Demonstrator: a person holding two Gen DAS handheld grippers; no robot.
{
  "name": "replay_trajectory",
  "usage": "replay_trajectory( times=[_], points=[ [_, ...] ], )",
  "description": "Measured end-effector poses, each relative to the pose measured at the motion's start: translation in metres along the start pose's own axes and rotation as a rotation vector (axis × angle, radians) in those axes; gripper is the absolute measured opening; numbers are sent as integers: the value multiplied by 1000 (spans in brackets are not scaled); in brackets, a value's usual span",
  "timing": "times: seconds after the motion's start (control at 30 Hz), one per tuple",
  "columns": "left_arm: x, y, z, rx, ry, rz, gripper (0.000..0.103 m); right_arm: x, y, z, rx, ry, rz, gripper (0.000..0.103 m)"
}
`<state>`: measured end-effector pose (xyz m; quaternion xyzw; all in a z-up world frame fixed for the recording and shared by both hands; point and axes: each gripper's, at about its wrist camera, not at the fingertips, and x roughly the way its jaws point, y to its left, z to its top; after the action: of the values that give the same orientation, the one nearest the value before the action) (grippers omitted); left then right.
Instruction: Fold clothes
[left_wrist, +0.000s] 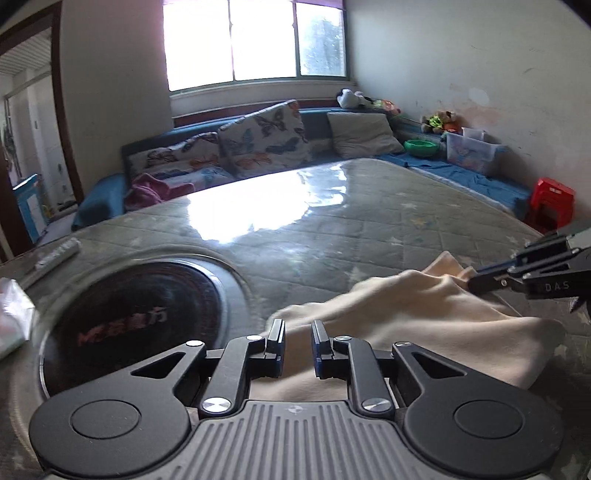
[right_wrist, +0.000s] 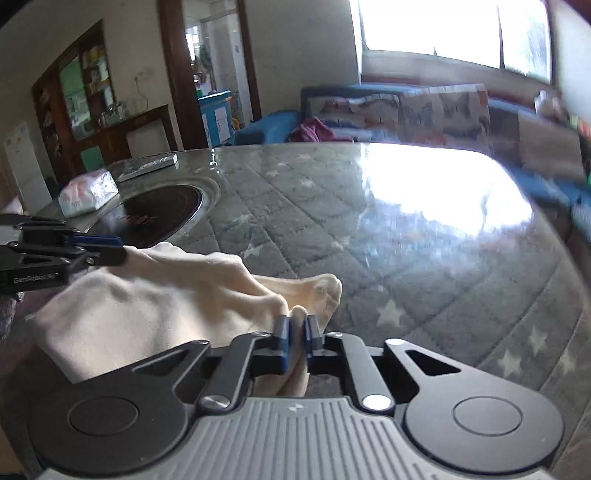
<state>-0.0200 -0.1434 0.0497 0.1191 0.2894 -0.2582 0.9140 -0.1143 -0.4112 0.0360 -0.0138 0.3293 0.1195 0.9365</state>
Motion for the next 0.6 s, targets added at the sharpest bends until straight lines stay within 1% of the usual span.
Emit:
replay_trajectory(
  times=[0.07,0.1,0.2,0.23,0.27,0.3,0.37,0.43,0.53,0.6],
  points=[
    [9,-1,-2,5,16,7,18,-4,7,3,-49,-32,-47,6],
    [13,0,-3,-2,25,6,18,-2,8,3,-57,-31,-57,6],
    [20,4,-6,-18,40,3,17,12,6,-2,-69,10,-66,7],
    [19,5,-6,-22,40,1,17,14,5,-3,-62,22,-67,10],
    [18,5,-6,-26,39,-1,17,14,3,-3,-50,16,-75,14],
    [18,5,-5,-30,38,-3,17,11,2,-1,-39,6,-75,14],
    [13,5,-1,-38,28,-14,17,5,2,6,-25,-17,-50,14],
    [14,3,4,-46,26,-32,17,1,6,16,-23,-28,3,14],
    [21,0,9,-65,33,-47,17,10,13,28,-10,-13,85,14],
    [26,-1,11,-68,38,-46,17,21,17,35,-8,4,116,14]
  ],
)
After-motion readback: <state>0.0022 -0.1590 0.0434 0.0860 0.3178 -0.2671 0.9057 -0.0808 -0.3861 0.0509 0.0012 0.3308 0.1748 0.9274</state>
